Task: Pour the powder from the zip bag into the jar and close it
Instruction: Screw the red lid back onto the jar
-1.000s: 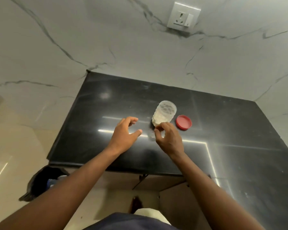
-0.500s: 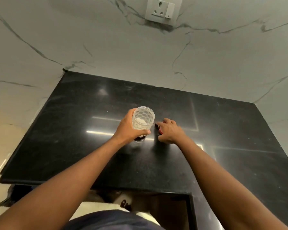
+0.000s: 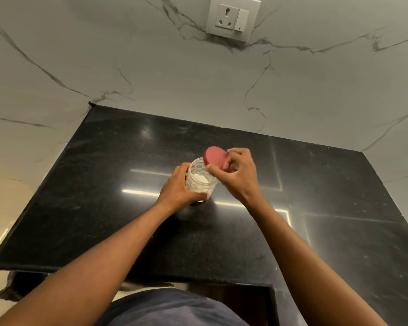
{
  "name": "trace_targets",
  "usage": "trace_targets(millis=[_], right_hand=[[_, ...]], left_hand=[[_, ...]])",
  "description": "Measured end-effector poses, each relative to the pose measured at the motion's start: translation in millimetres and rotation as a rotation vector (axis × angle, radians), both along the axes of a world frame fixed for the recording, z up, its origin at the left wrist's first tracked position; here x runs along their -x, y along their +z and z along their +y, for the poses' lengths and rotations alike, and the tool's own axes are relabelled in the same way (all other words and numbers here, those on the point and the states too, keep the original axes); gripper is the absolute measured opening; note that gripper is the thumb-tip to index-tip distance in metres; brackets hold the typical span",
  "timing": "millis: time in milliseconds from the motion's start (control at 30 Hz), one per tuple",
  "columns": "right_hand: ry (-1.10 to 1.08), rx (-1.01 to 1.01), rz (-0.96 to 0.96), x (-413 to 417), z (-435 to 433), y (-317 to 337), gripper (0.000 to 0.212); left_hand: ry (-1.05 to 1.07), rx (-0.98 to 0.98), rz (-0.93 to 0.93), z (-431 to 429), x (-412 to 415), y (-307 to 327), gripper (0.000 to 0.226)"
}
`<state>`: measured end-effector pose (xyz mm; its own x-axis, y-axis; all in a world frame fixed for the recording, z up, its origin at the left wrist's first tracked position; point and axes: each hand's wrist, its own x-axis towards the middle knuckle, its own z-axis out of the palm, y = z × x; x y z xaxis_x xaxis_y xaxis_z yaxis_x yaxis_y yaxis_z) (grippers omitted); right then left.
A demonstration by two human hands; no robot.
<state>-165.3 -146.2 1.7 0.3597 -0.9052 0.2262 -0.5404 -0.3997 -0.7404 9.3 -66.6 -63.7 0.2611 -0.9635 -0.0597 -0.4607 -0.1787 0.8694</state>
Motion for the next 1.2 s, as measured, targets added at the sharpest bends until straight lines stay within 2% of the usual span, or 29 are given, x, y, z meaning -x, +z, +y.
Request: trace_targets(millis=[67,200,367,533,700,867,1033,1200], right_hand=[[0.126,0.07,0.179,-7,5,-1,0.041],[0.224,0.022,0.326,-19,6,7,0.044],[0.299,-0.063,0.562,-29,-8,25,0.085],[0.325,-0.002,0.86,-52,-18,41,0.086],[0.473,-0.056,0.91,-59,-25,53,0.083],[0.594,-0.065,0.912,-59,-25,61,0.081],[0.52,0.035,0.951,-67,-22,61,0.081],[0.626,0.032,0.945,-60,-22,65,0.08]], left_hand=[[-0.008,-0.003,-0.008,-1,-1,-1,0.083],[0.002,-0.014,0.0,-1,-1,-1,0.08],[-0.002,-0.025,-0.024,-2,-3,-4,0.082],[-0.011,-0.053,-0.067,-5,-6,-4,0.086],[0.007,-0.06,-0.058,-6,-6,-5,0.09],[0.043,-0.056,-0.08,-5,-3,-6,0.111],[0.013,-0.075,-0.123,-10,-5,-6,0.106],[-0.001,-0.058,-0.088,-10,-8,-6,0.106]])
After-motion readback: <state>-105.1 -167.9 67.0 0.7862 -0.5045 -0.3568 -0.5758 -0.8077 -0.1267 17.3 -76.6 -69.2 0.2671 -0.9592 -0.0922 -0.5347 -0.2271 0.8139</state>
